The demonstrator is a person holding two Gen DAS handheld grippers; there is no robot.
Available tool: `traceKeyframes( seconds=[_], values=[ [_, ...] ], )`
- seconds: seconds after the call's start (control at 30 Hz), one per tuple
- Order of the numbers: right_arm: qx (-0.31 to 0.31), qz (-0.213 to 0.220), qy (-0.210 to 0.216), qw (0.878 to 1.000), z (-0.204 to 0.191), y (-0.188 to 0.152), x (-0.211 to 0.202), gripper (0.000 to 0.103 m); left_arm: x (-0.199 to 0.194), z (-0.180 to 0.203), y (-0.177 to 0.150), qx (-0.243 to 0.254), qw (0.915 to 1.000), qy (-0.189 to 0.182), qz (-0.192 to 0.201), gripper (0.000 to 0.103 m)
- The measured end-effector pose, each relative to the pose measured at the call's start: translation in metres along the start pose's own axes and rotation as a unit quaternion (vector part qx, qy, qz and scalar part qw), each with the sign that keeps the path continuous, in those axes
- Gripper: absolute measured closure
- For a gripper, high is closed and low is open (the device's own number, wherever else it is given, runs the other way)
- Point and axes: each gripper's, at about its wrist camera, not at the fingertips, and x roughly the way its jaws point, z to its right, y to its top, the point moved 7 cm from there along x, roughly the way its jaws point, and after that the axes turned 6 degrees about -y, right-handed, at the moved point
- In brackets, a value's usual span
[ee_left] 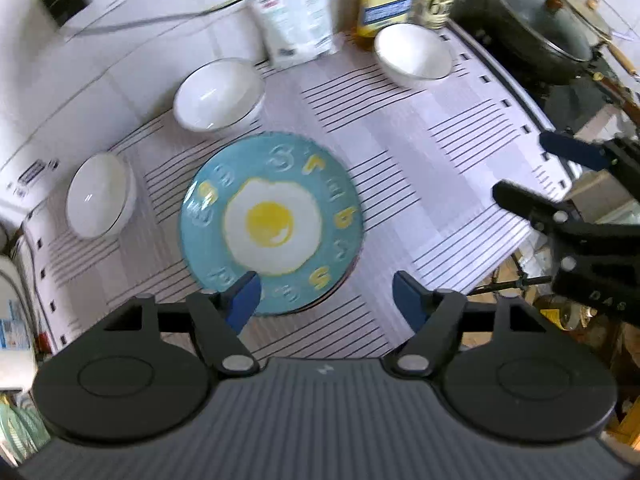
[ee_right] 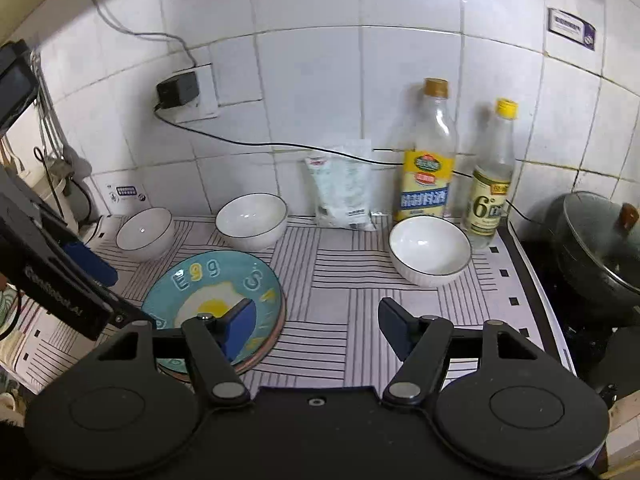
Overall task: Organize plates and bowls
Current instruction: 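Withdraw both grippers up from the plate stack, then move both grippers to the white bowl by the bottles and grasp its rim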
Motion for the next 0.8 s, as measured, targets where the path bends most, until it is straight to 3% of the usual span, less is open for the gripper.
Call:
traceKeyframes(
  seconds=[0.23,0.4,0.43,0.53,0.63,0.8],
  values=[
    [0.018,0.011,0.001,1.000,0.039,-0.003,0.016,0.030,0.004,0.027,0.053,0.016,0.9998,0.001,0.015,0.016],
    [0.015,0.013,0.016,1.000,0.068,0.002,0.044,0.028,0.023,0.038,0.096,0.018,0.9989,0.025,0.034,0.009],
    [0.013,0.012,0.018,1.000,0.074,0.002,0.053,0.027,0.029,0.039,0.105,0.014,0.9988,0.028,0.037,0.009],
    [-0.010,0.011,0.004,1.000,0.088,0.002,0.079,0.010,0.046,0.039,0.124,0.001,0.9987,0.031,0.041,0.008],
    [-0.037,0.017,-0.015,0.999,0.098,0.000,0.109,0.009,0.070,0.040,0.143,-0.016,0.9985,0.025,0.046,0.008],
    [-0.021,0.005,-0.008,1.000,0.118,-0.007,0.168,0.008,0.105,0.039,0.167,-0.043,0.9956,0.026,0.079,0.008]
  ],
)
